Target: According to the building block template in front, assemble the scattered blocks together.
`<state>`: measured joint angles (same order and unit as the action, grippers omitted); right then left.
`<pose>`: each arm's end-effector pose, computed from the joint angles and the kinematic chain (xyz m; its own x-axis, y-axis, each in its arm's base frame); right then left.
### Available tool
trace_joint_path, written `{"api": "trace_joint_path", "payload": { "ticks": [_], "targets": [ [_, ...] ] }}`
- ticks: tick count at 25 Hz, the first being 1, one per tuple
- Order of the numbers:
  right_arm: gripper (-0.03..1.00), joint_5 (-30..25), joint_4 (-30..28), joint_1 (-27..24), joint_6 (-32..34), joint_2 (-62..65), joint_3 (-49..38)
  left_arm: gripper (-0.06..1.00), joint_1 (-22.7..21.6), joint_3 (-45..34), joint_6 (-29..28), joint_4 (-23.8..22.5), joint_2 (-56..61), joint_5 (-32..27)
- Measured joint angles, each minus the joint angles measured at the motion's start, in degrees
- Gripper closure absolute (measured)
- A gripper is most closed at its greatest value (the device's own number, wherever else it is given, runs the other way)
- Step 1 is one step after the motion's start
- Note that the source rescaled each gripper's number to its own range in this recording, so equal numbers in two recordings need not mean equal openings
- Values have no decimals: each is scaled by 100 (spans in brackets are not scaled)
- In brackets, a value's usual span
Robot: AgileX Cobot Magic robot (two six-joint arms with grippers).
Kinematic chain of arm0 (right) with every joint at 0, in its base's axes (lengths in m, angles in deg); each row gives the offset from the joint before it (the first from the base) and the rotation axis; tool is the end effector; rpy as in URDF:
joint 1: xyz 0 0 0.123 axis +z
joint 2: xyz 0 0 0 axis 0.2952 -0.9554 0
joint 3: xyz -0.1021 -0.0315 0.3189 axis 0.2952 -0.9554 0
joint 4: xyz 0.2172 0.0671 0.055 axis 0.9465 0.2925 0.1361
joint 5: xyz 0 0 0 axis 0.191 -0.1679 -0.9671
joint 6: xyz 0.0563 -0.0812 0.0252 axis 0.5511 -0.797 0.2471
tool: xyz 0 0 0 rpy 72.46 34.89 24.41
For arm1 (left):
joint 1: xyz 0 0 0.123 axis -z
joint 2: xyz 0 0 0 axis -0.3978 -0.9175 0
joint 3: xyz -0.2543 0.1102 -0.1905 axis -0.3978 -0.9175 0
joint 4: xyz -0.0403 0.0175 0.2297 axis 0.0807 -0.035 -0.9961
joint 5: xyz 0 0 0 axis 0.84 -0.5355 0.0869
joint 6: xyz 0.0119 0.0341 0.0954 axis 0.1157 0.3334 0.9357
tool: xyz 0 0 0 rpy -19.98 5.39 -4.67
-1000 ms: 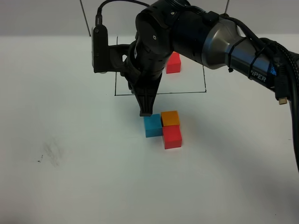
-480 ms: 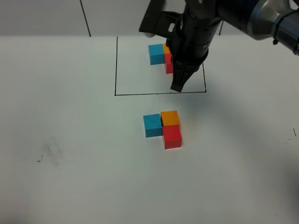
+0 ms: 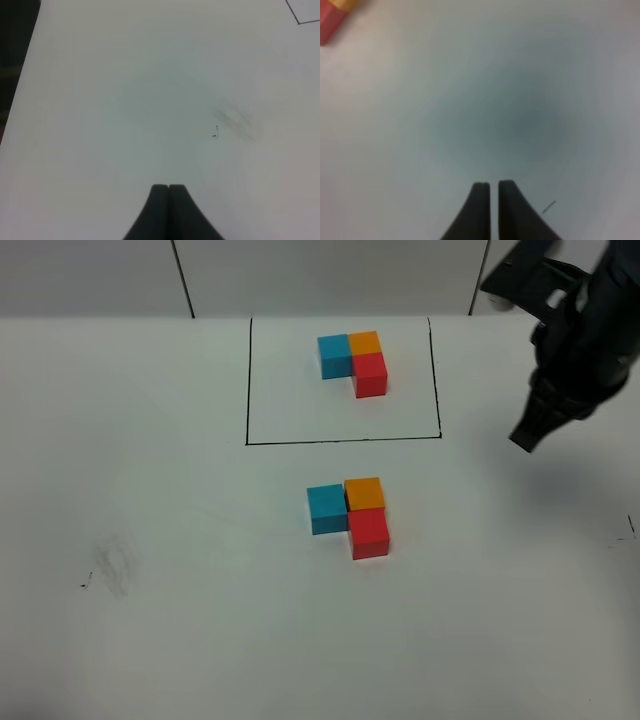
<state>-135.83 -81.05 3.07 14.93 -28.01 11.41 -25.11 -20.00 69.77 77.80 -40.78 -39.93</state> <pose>0.3004 0.1047 0.3449 -0.6593 -0.7149 -0.2329 -0.6946 0.6977 -0.1754 -0.0643 0.0030 0.2647 -0.4517 0.1773 -0.8744 0.0142 0.9814 0.1917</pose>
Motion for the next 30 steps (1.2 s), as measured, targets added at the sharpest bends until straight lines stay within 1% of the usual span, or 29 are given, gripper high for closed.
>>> {"api": "trace_joint_path", "payload": {
  "ticks": [4, 6, 10, 13, 17, 19, 24, 30],
  "targets": [
    [96, 494, 0, -464, 523, 1339, -1452, 94, 0, 0, 0, 0, 0, 0],
    [96, 622, 37, -679, 832, 2036, -2095, 94, 0, 0, 0, 0, 0, 0],
    [96, 672, 103, -1029, 1401, 3482, -3046, 94, 0, 0, 0, 0, 0, 0],
    [96, 695, 118, -1209, 1881, 4564, -3558, 94, 0, 0, 0, 0, 0, 0],
    [96, 747, 155, -1258, 2708, 5819, -4162, 94, 0, 0, 0, 0, 0, 0],
    [96, 747, 155, -1258, 2968, 6321, -4422, 94, 0, 0, 0, 0, 0, 0],
    [96, 755, 149, -1258, 3199, 7109, -4847, 94, 0, 0, 0, 0, 0, 0],
    [96, 739, 2, -1258, 3537, 7448, -4890, 94, 0, 0, 0, 0, 0, 0]
  ]
}}
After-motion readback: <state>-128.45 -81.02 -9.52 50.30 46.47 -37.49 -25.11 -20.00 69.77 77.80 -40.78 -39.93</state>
